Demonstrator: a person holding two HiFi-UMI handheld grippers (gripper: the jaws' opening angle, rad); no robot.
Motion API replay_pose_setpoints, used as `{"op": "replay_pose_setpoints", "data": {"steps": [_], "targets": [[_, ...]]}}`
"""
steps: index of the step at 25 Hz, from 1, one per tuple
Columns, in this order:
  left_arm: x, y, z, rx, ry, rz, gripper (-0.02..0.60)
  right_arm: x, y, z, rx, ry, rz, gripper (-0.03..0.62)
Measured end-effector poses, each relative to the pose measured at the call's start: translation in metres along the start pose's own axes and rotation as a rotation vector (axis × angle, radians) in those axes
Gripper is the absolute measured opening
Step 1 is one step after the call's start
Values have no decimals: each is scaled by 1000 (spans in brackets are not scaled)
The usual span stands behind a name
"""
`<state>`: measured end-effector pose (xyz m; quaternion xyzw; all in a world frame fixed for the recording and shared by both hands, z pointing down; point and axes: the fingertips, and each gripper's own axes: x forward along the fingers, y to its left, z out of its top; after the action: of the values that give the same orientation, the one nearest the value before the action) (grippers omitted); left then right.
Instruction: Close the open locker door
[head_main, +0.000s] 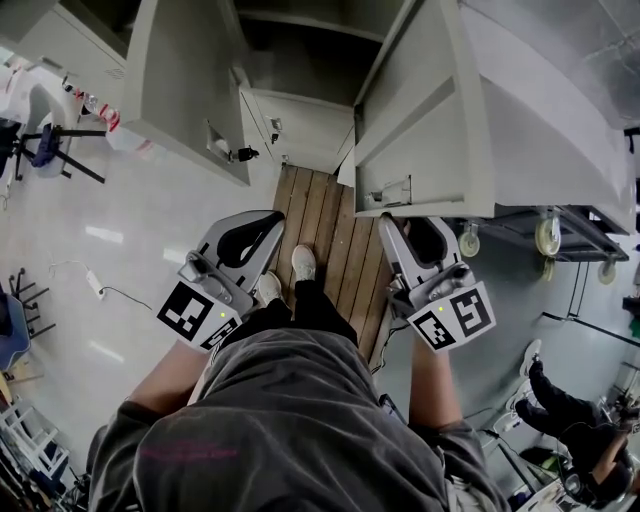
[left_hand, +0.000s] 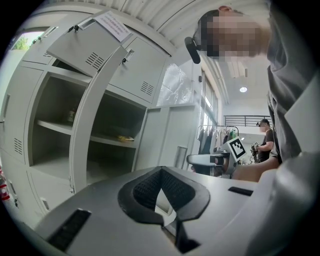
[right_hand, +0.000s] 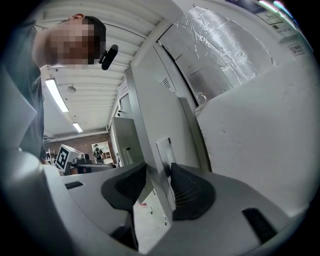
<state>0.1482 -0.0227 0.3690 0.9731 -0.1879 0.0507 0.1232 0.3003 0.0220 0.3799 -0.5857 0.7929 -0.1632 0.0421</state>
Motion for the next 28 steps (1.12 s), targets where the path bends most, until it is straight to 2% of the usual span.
{"op": "replay_pose_setpoints", "data": {"steps": [13, 28], "targets": [[-17, 9, 3, -4, -11, 37, 14, 16, 19, -4, -14, 16, 49, 167], [-71, 42, 7, -16, -31, 137, 14, 65, 59, -4, -24, 27, 116, 156]]}}
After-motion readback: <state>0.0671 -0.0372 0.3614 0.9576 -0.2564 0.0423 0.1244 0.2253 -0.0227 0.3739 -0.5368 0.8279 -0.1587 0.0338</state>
